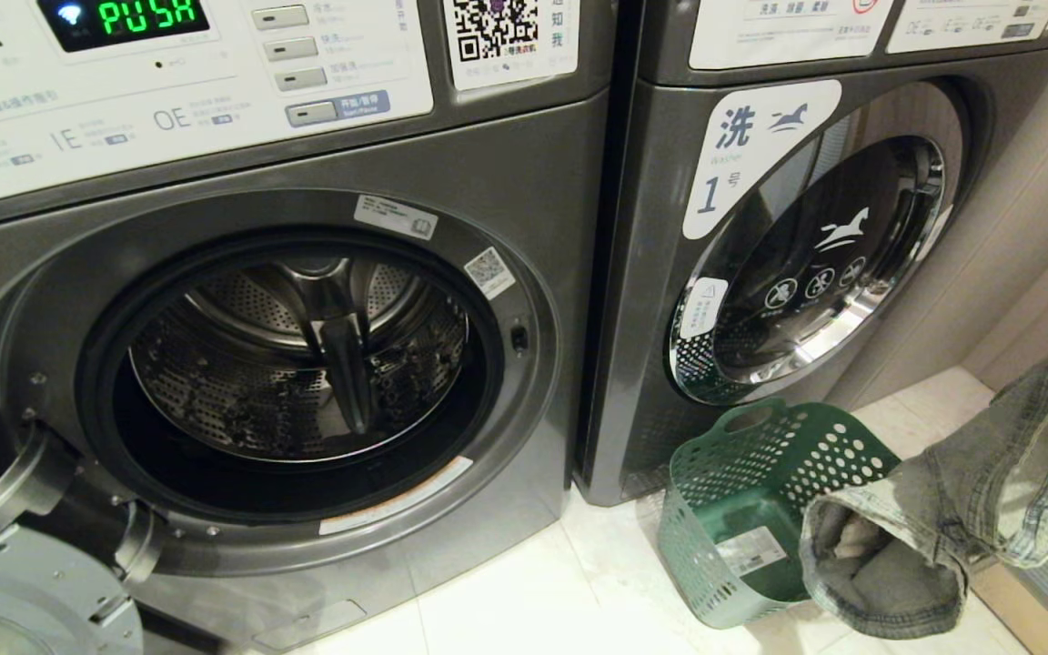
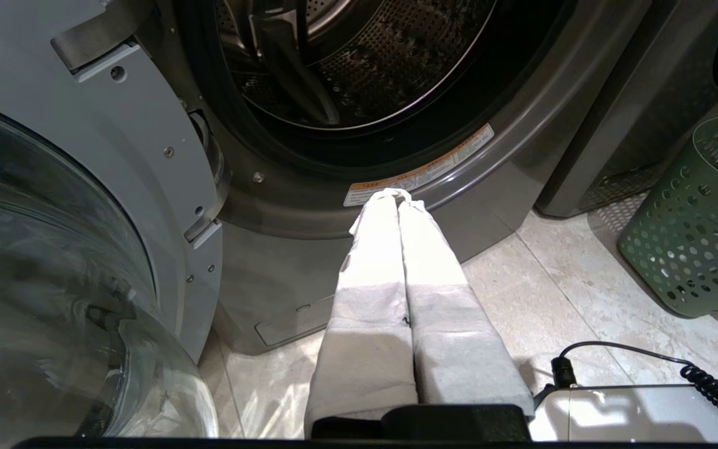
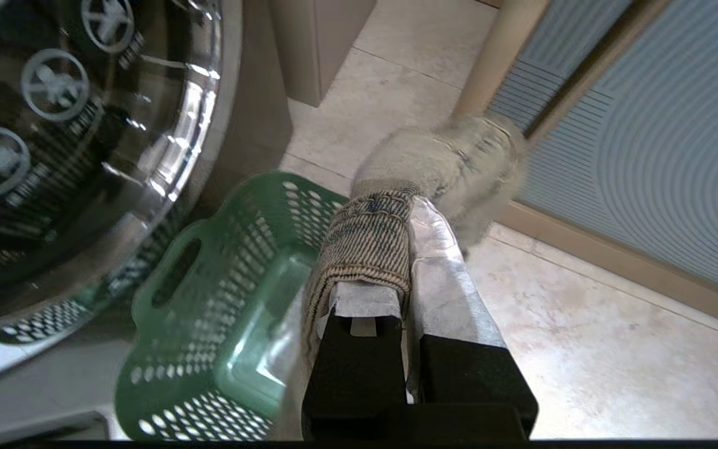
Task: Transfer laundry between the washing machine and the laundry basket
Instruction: Pick a cloth and place it into the basket
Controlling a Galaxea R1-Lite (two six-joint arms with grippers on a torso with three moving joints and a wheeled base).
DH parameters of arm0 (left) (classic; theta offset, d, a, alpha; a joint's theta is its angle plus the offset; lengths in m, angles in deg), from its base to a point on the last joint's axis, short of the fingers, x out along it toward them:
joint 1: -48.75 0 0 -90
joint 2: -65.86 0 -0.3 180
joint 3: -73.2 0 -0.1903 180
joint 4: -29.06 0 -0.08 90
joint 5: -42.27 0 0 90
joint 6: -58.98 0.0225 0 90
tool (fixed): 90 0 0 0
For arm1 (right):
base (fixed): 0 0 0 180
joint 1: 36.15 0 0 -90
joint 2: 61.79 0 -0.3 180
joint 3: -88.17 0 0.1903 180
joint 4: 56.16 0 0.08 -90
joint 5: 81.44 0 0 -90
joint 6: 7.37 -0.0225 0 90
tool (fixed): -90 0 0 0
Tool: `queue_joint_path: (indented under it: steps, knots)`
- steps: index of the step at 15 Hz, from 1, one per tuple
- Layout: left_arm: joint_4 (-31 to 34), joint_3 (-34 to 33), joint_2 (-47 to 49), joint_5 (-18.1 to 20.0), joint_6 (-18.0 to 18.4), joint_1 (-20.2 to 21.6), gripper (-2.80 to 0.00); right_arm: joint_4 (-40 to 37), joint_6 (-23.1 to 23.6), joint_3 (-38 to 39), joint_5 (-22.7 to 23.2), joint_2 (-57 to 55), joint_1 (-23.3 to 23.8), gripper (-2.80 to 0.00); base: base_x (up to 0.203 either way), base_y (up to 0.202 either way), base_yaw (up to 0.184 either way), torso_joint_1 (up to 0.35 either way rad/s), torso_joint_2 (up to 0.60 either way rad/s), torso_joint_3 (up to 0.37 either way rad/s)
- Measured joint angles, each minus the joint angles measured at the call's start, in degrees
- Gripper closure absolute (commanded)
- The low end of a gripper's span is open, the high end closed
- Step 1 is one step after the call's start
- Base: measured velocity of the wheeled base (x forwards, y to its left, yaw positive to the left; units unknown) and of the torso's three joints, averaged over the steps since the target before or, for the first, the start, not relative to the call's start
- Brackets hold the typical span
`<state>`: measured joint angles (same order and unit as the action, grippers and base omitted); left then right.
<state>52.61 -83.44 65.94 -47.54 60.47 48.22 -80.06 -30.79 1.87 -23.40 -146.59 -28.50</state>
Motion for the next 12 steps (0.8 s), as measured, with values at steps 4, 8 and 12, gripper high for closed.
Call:
queue_joint_path:
  steps: [4,8,12]
  knots:
    - [0.0,0.0,0.0,-0.02,-0.01,0.0,0.0,0.39,1.52,-6.92,3.44,-1.83,0.01,0.0,0.0,0.0,0.0,0.0,0.0,0.0]
    - [0.0,0.0,0.0,0.0,0.0,0.0,0.0,0.43,4.75,-8.74,5.21,-2.17,0.01,0.0,0.0,0.0,0.0,0.0,0.0,0.0]
    - [0.0,0.0,0.0,-0.01,-0.01,0.0,0.0,0.71,4.28,-4.9,4.96,-2.93,0.08,0.0,0.0,0.0,0.0,0.0,0.0,0.0]
